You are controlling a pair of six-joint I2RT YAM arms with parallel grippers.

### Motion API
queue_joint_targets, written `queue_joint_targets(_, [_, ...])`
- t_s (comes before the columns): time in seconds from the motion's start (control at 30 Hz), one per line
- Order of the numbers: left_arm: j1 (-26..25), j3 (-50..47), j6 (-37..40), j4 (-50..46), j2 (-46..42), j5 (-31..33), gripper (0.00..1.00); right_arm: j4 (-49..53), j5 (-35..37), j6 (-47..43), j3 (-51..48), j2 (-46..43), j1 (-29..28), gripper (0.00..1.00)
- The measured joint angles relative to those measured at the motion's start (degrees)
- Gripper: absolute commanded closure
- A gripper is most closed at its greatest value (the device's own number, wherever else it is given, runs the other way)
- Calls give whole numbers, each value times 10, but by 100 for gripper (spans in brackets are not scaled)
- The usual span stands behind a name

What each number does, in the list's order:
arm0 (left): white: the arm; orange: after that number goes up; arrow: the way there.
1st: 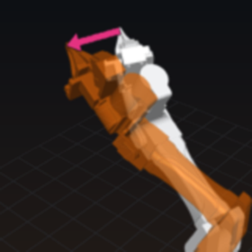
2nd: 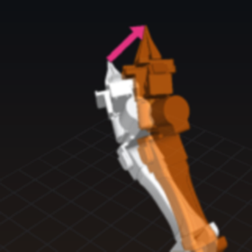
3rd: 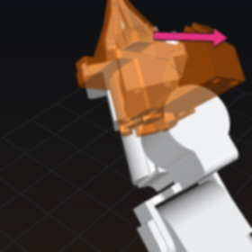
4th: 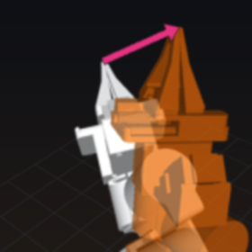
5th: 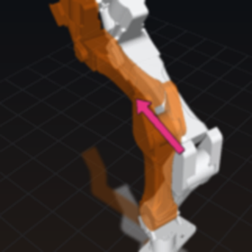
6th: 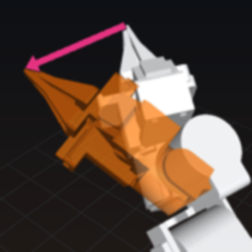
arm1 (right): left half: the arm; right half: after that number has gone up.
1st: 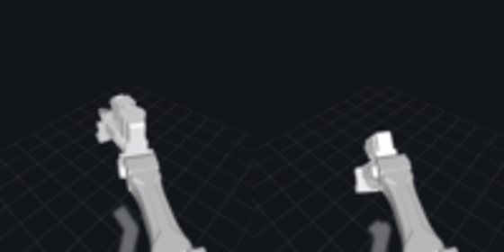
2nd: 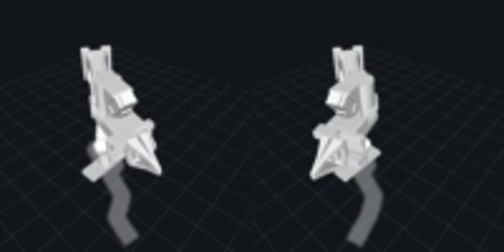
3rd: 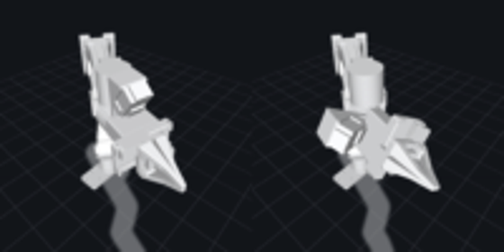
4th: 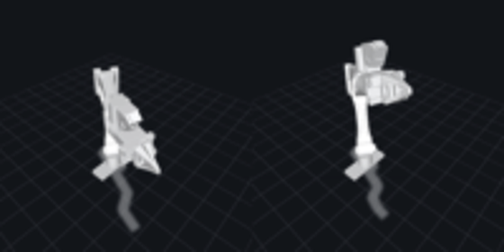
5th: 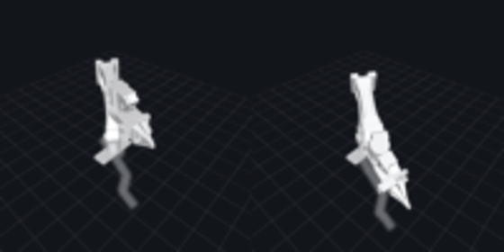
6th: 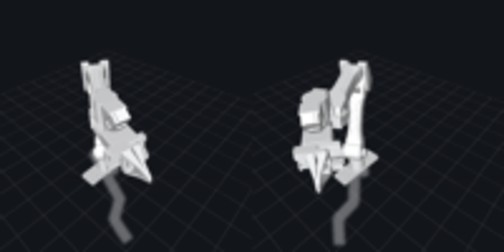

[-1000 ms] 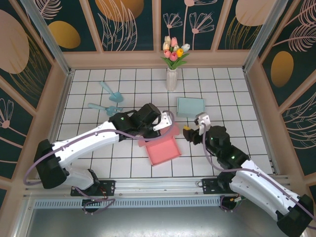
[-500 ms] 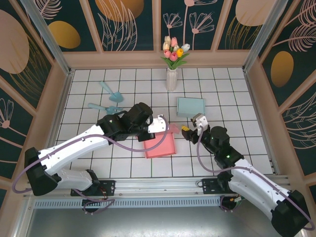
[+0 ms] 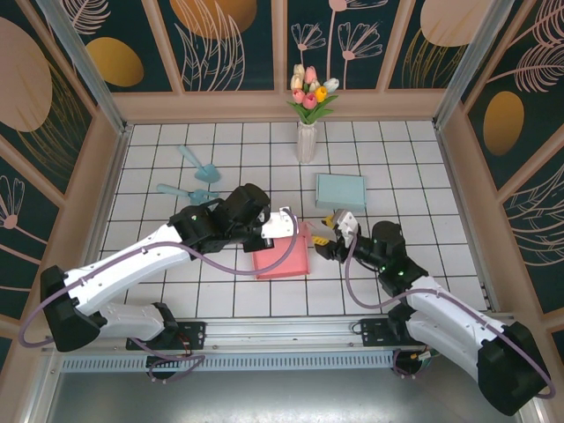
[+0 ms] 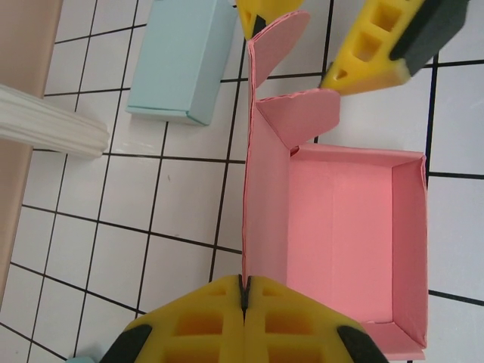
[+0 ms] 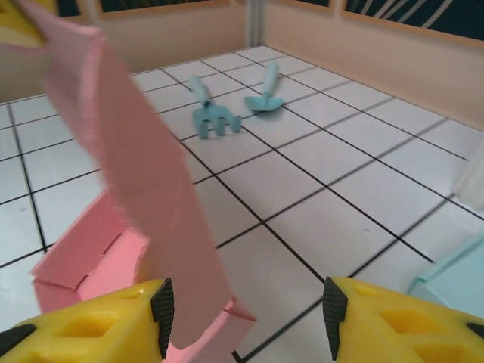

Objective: Fold the paper box

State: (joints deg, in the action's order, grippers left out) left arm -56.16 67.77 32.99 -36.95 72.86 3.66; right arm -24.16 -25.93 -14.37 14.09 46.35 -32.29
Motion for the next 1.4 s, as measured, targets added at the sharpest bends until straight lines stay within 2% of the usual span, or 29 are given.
queue_joint_targets(0.33, [0, -17, 0, 5, -14, -20, 100, -22, -57, -57, -5, 31, -6, 44])
queue_joint_targets(0.63, [0, -61, 16, 19, -57, -31, 100, -26, -170, -115, -10, 27, 17, 37])
queue_joint_targets(0.87, [0, -79, 33, 29, -87, -31, 100, 10, -155, -168, 24, 14, 24, 36])
queue_joint_targets(1.13, [0, -134, 56, 59, -138, -18, 100, 67, -175, -210, 61, 11, 53, 35])
queue_joint_targets(1.4, [0, -153, 65, 78, -155, -17, 100, 87, -164, -234, 73, 58, 45, 36])
